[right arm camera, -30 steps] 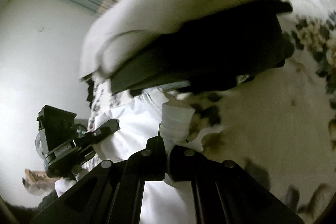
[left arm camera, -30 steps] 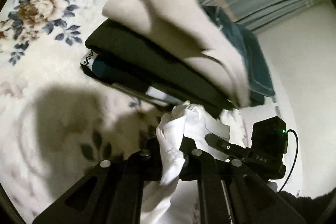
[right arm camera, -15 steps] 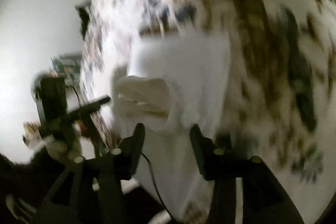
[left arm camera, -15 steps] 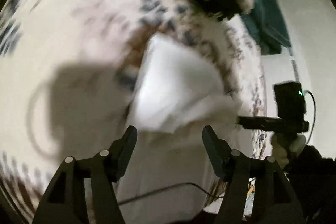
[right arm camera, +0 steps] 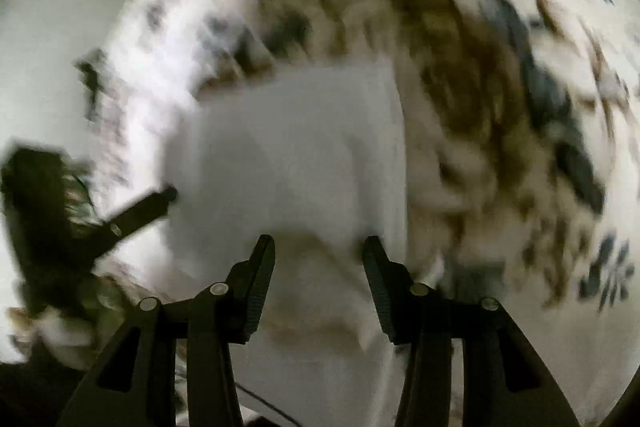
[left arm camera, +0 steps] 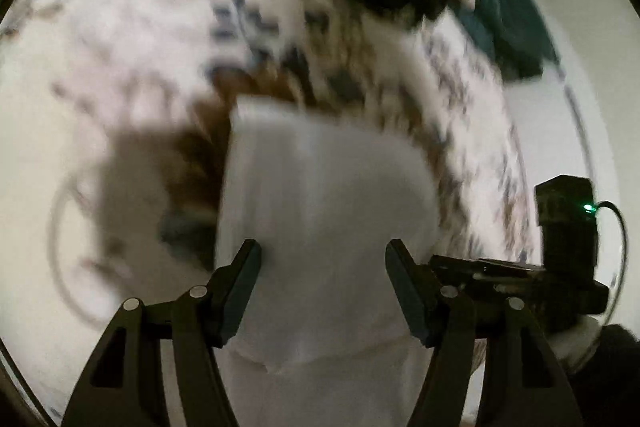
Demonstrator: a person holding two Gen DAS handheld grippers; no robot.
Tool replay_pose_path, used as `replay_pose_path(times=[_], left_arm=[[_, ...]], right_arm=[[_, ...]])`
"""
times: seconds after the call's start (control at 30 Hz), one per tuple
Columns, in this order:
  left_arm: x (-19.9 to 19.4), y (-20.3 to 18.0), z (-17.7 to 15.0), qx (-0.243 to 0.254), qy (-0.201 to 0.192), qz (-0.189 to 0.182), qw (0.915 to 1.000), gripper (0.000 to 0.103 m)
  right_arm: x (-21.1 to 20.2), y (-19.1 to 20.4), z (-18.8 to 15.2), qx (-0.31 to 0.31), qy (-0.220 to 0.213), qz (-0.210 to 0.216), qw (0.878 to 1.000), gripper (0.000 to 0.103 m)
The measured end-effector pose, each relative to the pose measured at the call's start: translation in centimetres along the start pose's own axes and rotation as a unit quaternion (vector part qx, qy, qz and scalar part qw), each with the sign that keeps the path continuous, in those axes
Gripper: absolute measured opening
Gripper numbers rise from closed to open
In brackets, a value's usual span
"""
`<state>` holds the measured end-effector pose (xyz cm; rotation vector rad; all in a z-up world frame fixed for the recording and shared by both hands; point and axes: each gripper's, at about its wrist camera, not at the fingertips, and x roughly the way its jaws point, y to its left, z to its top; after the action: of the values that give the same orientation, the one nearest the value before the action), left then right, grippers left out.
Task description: Fold small clothes
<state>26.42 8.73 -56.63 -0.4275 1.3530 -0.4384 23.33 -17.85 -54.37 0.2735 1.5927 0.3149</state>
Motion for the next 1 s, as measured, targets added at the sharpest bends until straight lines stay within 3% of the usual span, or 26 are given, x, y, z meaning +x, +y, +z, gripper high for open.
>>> replay_pose_path(times=[0.1,0.17,0.27,0.4,0.53,0.67,0.7,0.73,0.77,0.8,0.83,0.9,1.0], left_arm=[[0.0,0.3,-3.1,0.019,0.028,0.015,0.9993,0.062],[-1.2,0.7,-4.6,0.013,0.036,0.006,0.9993,0.062],[-4.0,1.3,-5.0,0.007,0.018,-0.007,0.9998,0.062],[-5.3,3.5,-1.1,-0.018,-0.024,-0.046,0.9985,0.063],[-1.6,6.5,3.8,-0.056,-0.028,-0.119,0.9909,0.065],[1.5,6.5,6.0,-0.05,-0.023,-0.146,0.9877,0.063],[1.4,5.7,6.2,-0.032,-0.034,-0.141,0.9888,0.052],[1.3,5.1,6.3,-0.019,-0.037,-0.135,0.99,0.015],[1.6,4.5,6.5,-0.005,-0.024,-0.125,0.9919,0.011],[1.6,4.2,6.7,0.0,-0.025,-0.114,0.9932,0.011],[1.5,3.9,7.1,0.001,-0.027,-0.105,0.9941,0.011],[1.6,3.7,8.1,0.001,-0.027,-0.099,0.9947,0.01],[1.4,3.0,10.8,0.01,-0.031,-0.099,0.9945,0.01]], right_arm=[[-0.2,0.0,-3.6,-0.016,0.005,-0.044,0.999,0.047],[-1.5,-0.7,-4.6,0.014,0.007,-0.021,1.0,0.047],[-4.3,-2.6,-4.2,0.067,-0.027,0.033,0.997,0.047],[-5.1,-6.7,0.0,0.121,-0.071,0.101,0.985,0.072],[-1.3,-10.3,5.3,0.16,-0.064,0.177,0.969,0.072],[1.6,-10.2,8.1,0.142,-0.039,0.24,0.96,0.073],[1.4,-10.2,7.9,0.132,-0.036,0.257,0.957,0.072],[1.6,-9.8,8.0,0.127,-0.03,0.267,0.955,0.063],[1.2,-9.5,8.0,0.121,-0.025,0.268,0.956,0.053],[1.3,-8.9,8.3,0.114,-0.025,0.252,0.961,0.033],[1.4,-8.4,8.6,0.114,-0.028,0.249,0.961,0.023],[0.7,-8.1,9.3,0.125,-0.043,0.243,0.961,0.017],[-1.0,-7.0,11.5,0.124,-0.075,0.228,0.963,0.015]])
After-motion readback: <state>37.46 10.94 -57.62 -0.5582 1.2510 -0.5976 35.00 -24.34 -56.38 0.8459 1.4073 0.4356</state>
